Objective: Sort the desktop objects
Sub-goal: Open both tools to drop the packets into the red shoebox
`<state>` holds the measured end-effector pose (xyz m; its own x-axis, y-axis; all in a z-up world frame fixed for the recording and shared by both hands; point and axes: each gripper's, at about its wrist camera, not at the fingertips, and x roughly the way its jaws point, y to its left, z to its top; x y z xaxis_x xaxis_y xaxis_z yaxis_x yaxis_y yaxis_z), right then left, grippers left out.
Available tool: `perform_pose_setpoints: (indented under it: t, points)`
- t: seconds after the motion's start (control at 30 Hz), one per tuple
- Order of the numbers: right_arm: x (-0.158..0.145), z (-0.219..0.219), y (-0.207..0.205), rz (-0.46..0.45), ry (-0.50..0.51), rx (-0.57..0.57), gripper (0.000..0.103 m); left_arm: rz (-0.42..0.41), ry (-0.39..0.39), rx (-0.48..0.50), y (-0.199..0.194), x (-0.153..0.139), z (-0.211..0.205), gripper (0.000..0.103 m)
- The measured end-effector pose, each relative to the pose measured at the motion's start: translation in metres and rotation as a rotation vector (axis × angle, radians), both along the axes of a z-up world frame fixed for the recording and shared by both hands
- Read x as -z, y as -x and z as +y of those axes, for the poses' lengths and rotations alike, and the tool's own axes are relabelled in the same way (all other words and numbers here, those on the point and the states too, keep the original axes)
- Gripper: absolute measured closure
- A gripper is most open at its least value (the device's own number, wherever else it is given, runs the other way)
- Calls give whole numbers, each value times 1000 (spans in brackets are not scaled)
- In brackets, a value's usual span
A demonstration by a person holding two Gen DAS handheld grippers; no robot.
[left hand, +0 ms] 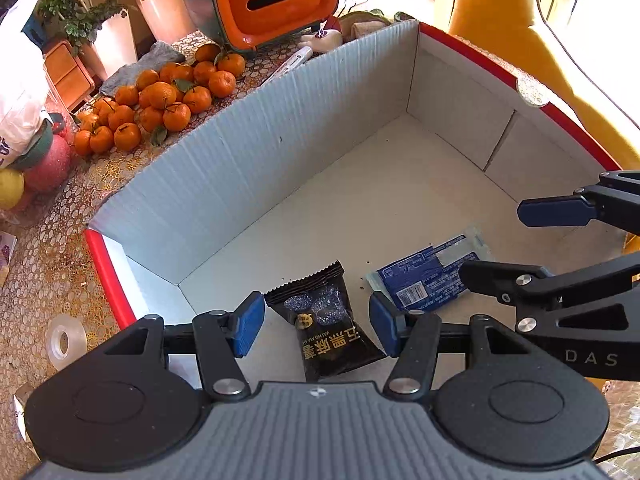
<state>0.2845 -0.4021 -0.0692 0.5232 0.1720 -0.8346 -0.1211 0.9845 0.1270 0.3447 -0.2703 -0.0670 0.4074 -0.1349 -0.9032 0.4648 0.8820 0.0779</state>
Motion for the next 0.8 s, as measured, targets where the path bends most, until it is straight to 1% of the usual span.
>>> perform_pose_setpoints:
  t: [0.17, 0.47, 0.8]
  points:
    - [-15, 4, 16, -35, 5, -24, 39, -15, 40, -8, 11, -16, 12, 46]
    - [-44, 17, 42, -76, 19, -51, 38, -65, 80, -14, 39, -50, 31, 46]
    - [-62, 41, 72, -104, 31, -86, 38, -109, 114, -18, 74, -78, 60, 46]
